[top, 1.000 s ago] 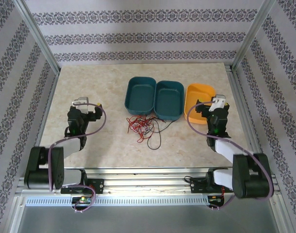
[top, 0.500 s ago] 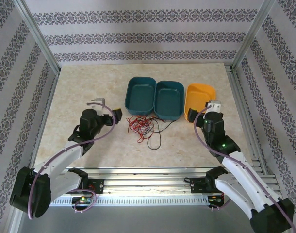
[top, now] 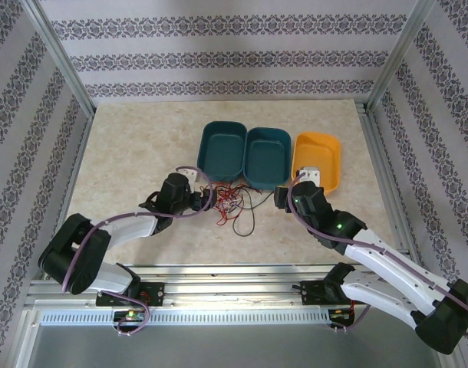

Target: Untangle the cables

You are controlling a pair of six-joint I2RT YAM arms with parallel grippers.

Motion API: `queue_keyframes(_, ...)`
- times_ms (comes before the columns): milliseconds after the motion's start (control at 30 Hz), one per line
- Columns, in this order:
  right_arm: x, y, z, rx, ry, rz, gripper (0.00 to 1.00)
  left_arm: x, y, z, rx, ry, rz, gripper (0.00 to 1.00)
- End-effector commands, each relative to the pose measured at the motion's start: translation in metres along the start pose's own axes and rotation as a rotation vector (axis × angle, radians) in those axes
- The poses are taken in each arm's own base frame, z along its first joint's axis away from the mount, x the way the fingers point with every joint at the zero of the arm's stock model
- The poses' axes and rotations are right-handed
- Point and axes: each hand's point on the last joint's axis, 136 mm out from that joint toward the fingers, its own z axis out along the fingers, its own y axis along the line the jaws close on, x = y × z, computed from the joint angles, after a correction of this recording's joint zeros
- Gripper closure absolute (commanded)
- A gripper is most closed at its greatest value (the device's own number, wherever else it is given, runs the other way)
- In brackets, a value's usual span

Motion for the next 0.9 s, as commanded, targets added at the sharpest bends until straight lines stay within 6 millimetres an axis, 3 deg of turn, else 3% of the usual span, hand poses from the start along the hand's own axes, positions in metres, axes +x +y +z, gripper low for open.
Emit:
queue_keyframes(0,-0.012,0.012,-0.002,-0.03,-0.02,0.038,0.21,-0.004,-0.019,0.007,0.071,-0.011,-0.004,0.34)
queue_keyframes(233,-0.006,0.033,0.002,-0.08,0.025,0.018,0.26,0.018,-0.033,-0.001,0.119,0.036,-0.016,0.89)
queue_keyframes(333,-0.007,0.043,0.001,-0.113,0.036,0.015,0.26,0.027,-0.041,-0.007,0.141,0.051,-0.028,1.0)
queue_keyframes(567,-0.008,0.067,0.002,-0.173,0.066,-0.009,0.28,0.032,-0.055,-0.025,0.146,0.028,-0.056,1.0)
queue_keyframes(800,0.012,0.098,0.014,-0.257,0.144,-0.024,0.3,0.035,-0.051,-0.032,0.125,-0.033,-0.113,1.0)
queue_keyframes(867,0.016,0.105,0.017,-0.265,0.167,-0.022,0.31,0.033,-0.049,-0.032,0.119,-0.056,-0.135,0.94)
